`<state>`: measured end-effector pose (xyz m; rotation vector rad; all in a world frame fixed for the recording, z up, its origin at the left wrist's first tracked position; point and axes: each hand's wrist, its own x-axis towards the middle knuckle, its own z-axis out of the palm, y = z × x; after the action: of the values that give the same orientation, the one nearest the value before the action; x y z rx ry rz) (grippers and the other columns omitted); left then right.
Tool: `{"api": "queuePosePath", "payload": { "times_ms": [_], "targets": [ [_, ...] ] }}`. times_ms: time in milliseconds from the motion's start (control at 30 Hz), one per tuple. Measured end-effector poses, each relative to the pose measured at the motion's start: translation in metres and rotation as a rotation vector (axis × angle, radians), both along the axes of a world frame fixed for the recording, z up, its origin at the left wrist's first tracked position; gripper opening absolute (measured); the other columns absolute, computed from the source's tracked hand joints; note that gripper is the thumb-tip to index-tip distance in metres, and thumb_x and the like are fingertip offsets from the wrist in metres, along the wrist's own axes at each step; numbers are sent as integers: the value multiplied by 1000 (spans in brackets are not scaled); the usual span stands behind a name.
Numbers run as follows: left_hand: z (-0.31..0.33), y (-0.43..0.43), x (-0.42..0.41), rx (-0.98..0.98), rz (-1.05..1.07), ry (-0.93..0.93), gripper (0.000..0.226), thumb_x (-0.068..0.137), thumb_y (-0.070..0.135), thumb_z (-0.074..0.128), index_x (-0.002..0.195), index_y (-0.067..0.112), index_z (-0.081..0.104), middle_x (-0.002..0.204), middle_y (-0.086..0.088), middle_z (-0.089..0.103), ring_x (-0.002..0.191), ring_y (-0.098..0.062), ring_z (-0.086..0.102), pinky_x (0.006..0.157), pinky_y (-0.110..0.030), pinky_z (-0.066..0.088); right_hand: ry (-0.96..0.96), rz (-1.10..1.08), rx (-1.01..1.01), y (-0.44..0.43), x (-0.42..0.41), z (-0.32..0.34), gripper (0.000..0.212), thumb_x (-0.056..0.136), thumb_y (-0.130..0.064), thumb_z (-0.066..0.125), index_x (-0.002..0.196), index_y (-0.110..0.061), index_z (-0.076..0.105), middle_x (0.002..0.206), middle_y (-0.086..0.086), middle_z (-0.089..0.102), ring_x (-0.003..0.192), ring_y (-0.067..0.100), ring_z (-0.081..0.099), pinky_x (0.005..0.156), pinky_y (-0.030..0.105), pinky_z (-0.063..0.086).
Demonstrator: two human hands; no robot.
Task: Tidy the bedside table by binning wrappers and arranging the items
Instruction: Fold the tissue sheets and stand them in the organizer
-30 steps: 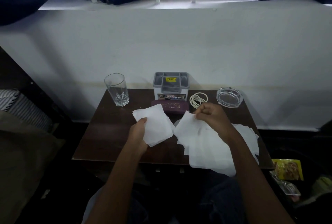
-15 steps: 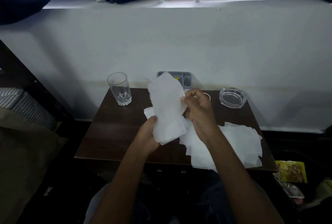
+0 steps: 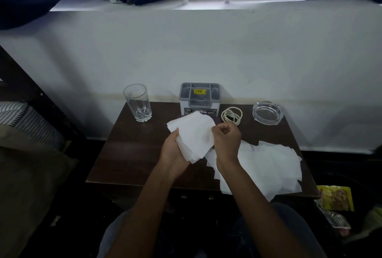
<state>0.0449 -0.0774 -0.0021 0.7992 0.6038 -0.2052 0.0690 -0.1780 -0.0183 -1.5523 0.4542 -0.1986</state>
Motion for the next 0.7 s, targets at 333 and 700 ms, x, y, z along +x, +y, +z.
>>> {"api": "queuePosePath", "payload": {
  "times_ms": [333, 700],
  "targets": [
    [-4, -3, 0, -35, -3, -45, 54, 97, 42, 39, 137, 7, 42, 119, -7, 61, 118, -27, 55, 87, -36, 45, 49, 76, 4, 2, -3, 2, 10, 76, 1, 57, 80, -6, 52, 68, -2, 50, 64, 9, 45, 69, 31, 44],
    [-19, 16, 9, 214, -83, -79, 24, 95, 24, 51, 111, 7, 56, 100, -10, 66, 89, -26, 63, 76, -39, 52, -1, 376, -192, -34, 7, 16, 10, 74, 2, 62, 77, -7, 58, 70, 0, 56, 63, 9, 49, 60, 22, 40]
  ]
}}
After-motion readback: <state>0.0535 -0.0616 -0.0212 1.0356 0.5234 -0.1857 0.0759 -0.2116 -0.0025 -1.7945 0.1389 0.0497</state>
